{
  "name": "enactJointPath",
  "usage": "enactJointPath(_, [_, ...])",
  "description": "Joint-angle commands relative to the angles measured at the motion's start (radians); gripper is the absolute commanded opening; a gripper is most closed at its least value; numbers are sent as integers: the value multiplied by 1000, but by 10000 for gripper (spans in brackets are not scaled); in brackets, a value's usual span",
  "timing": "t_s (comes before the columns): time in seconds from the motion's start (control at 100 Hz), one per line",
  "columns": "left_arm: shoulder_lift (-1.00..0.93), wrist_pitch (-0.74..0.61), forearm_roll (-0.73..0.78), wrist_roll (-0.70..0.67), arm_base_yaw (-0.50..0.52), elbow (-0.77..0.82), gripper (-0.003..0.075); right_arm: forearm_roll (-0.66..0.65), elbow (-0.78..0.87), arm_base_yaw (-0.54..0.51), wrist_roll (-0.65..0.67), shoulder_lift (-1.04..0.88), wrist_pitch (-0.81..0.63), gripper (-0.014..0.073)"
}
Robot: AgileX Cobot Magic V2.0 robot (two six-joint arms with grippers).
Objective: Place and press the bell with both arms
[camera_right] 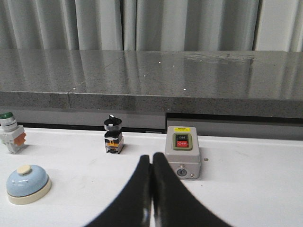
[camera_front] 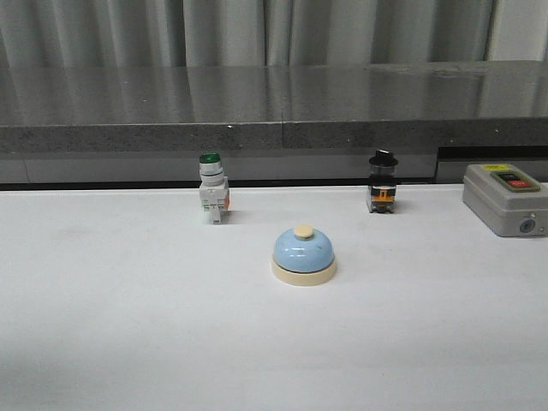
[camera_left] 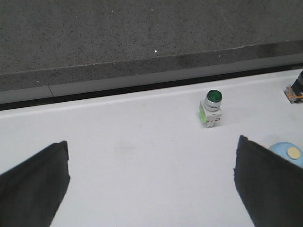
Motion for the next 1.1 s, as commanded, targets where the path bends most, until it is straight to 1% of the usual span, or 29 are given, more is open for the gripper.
enactJointPath(0.0, [-98, -130, -9, -17, 3, 56, 671, -3, -14, -6, -1, -19, -82, -69])
enactJointPath(0.1, [-216, -166, -29, -17, 3, 148, 671, -3, -14, -6, -1, -19, -82, -69])
enactJointPath(0.25, [-357, -171, -31, -17, 3, 259, 671, -3, -14, -6, -1, -19, -82, -69])
enactJointPath(0.4, [-446, -169, -31, -17, 3, 307, 669, -3, -14, -6, -1, -19, -82, -69])
enactJointPath(0.47, [-460, -169, -31, -17, 3, 310, 643, -3, -14, -6, -1, -19, -82, -69])
enactJointPath(0.54, [-460, -179, -31, -17, 3, 310, 577, -3, -14, -6, -1, -19, -82, -69])
enactJointPath(0.59, [-460, -190, -31, -17, 3, 310, 509, -3, -14, -6, -1, -19, -82, -69])
enactJointPath(0.6, [-460, -192, -31, -17, 3, 310, 475, -3, -14, -6, -1, -19, -82, -69])
enactJointPath(0.61, [-460, -193, -31, -17, 3, 310, 475, -3, -14, -6, -1, -19, -82, -69])
enactJointPath(0.64, [-460, -197, -31, -17, 3, 310, 412, -3, -14, -6, -1, -19, -82, -69])
enactJointPath(0.66, [-460, -197, -31, -17, 3, 310, 385, -3, -14, -6, -1, -19, -82, -69])
enactJointPath(0.71, [-460, -197, -31, -17, 3, 310, 270, -3, -14, -6, -1, -19, -82, -69])
enactJointPath(0.73, [-460, -197, -31, -17, 3, 310, 240, -3, -14, -6, -1, -19, -82, -69])
enactJointPath(0.78, [-460, -197, -31, -17, 3, 310, 118, -3, -14, -6, -1, -19, -82, -69])
enactJointPath(0.8, [-460, -197, -31, -17, 3, 310, 87, -3, -14, -6, -1, -19, -82, -69])
enactJointPath(0.83, [-460, -197, -31, -17, 3, 310, 13, -3, -14, -6, -1, -19, -82, -69])
enactJointPath(0.85, [-460, -197, -31, -17, 3, 310, -22, -3, -14, -6, -1, -19, -82, -69])
enactJointPath(1.09, [-460, -195, -31, -15, 3, 310, -20, -3, -14, -6, -1, -19, -82, -69])
